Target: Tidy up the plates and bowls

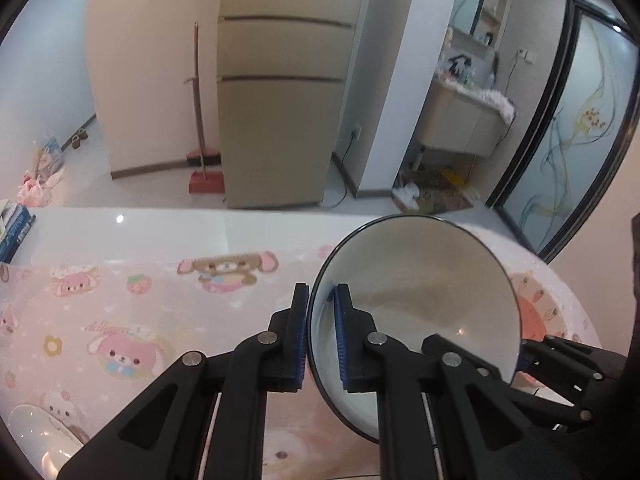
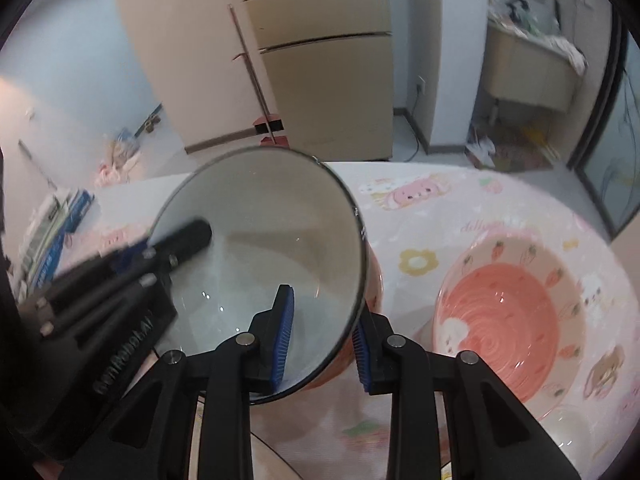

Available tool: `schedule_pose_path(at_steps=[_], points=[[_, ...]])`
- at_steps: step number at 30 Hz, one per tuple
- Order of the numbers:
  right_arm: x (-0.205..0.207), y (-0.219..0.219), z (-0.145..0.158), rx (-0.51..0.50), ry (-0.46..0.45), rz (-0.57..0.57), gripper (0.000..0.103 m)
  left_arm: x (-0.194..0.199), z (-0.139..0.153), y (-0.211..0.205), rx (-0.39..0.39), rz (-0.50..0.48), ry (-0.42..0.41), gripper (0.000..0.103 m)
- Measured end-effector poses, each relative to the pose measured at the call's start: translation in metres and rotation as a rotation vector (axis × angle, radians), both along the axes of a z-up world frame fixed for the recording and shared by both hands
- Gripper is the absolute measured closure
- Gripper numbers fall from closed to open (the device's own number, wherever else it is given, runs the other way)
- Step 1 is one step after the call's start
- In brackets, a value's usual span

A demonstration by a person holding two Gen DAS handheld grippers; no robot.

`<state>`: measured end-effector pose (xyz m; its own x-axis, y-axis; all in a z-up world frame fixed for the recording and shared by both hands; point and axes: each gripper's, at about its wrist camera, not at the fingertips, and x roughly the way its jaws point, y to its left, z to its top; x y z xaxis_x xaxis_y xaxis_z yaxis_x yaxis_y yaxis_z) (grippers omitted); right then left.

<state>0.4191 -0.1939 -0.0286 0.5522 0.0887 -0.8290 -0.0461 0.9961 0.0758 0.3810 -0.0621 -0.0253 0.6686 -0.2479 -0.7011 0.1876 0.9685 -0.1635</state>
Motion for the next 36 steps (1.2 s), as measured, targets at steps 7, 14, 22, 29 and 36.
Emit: schedule_pose_path(at_steps=[7,14,22,29,36], points=[[0.003,0.006,-0.005,-0.069,-0.009,0.007,0.073,0.010,-0.014,0.001,-0.004,0.010,0.075,0.095],[0.004,-0.003,-0.001,-0.008,-0.002,0.001,0.073,0.010,-0.013,-0.001,0.004,0.014,0.086,0.095],[0.001,-0.016,0.004,0.066,-0.043,-0.015,0.073,0.006,-0.015,0.006,-0.010,0.020,0.084,0.095],[0.002,-0.019,0.006,0.033,-0.069,-0.053,0.093,0.007,-0.014,0.007,-0.013,0.019,0.095,0.096],[0.002,-0.020,0.007,0.040,-0.033,-0.074,0.093,0.006,-0.014,0.006,-0.004,0.025,0.113,0.094]])
